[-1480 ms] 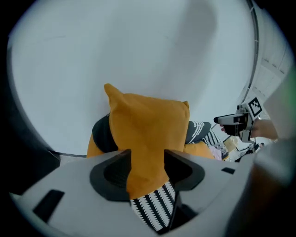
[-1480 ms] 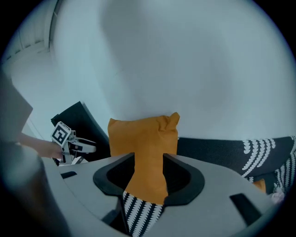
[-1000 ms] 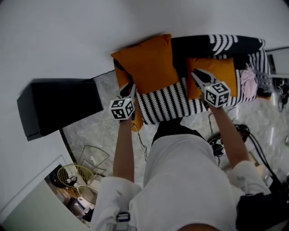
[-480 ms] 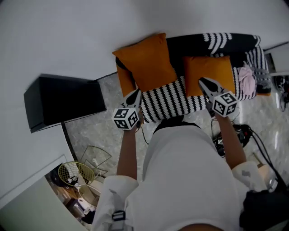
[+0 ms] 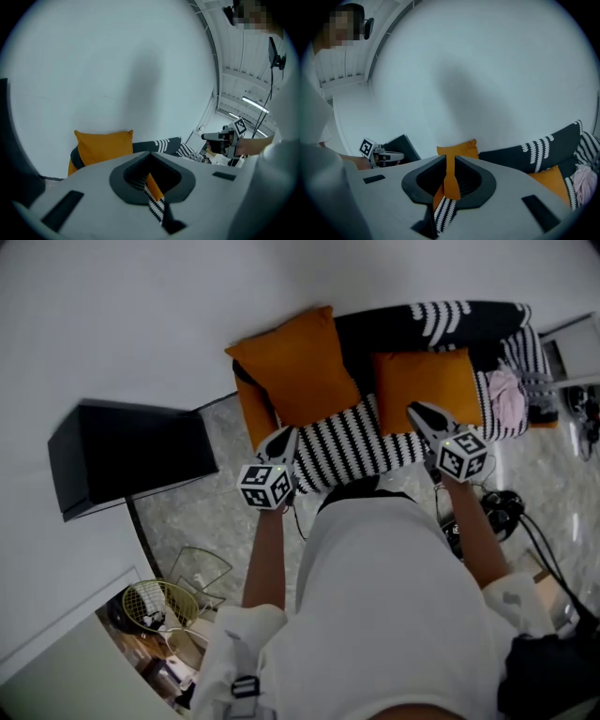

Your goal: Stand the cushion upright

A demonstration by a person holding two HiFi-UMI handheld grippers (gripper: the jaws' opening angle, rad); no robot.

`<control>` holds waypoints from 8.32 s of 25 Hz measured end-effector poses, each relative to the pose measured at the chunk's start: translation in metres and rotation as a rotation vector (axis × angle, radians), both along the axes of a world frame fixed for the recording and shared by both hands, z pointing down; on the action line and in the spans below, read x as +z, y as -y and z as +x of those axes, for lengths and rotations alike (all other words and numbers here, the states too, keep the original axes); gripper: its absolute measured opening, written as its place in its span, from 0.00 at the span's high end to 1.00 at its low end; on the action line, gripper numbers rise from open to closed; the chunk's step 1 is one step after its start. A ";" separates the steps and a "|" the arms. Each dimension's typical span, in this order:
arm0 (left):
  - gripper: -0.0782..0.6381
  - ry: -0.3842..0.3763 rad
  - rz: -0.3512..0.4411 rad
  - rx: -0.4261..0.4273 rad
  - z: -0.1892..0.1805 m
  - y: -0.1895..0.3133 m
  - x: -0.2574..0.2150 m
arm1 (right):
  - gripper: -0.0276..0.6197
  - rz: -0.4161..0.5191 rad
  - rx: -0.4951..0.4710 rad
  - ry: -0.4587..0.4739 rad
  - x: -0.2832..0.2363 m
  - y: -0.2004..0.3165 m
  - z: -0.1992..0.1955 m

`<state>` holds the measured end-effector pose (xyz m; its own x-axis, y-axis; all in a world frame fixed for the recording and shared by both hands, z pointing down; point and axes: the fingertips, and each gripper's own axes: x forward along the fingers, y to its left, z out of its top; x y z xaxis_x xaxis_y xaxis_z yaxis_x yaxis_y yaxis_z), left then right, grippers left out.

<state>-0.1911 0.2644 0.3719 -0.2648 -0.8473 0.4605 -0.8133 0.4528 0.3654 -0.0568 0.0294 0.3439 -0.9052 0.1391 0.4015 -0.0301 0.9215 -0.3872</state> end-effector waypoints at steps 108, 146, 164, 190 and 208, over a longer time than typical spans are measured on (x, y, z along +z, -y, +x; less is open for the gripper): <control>0.47 -0.954 -0.116 -0.767 0.223 0.332 0.455 | 0.49 0.320 -0.970 -0.570 0.455 0.303 -0.063; 0.86 -0.934 0.034 -0.730 0.199 0.368 0.429 | 0.90 0.266 -0.909 -0.669 0.446 0.327 -0.049; 0.87 -0.456 -0.019 -0.337 0.073 0.340 0.268 | 0.90 0.013 -0.433 -0.315 0.298 0.336 -0.058; 0.74 -0.102 -0.113 -0.105 -0.113 0.359 0.229 | 0.73 -0.068 -0.031 -0.234 0.336 0.338 -0.098; 0.88 -0.031 -0.055 -0.007 -0.054 0.216 0.076 | 0.82 -0.115 -0.073 -0.055 0.132 0.215 -0.065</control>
<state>-0.2451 0.0482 0.4478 -0.2559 -0.8187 0.5141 -0.7985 0.4788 0.3650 -0.1216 -0.1855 0.4762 -0.8681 0.2513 0.4280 0.0108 0.8717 -0.4899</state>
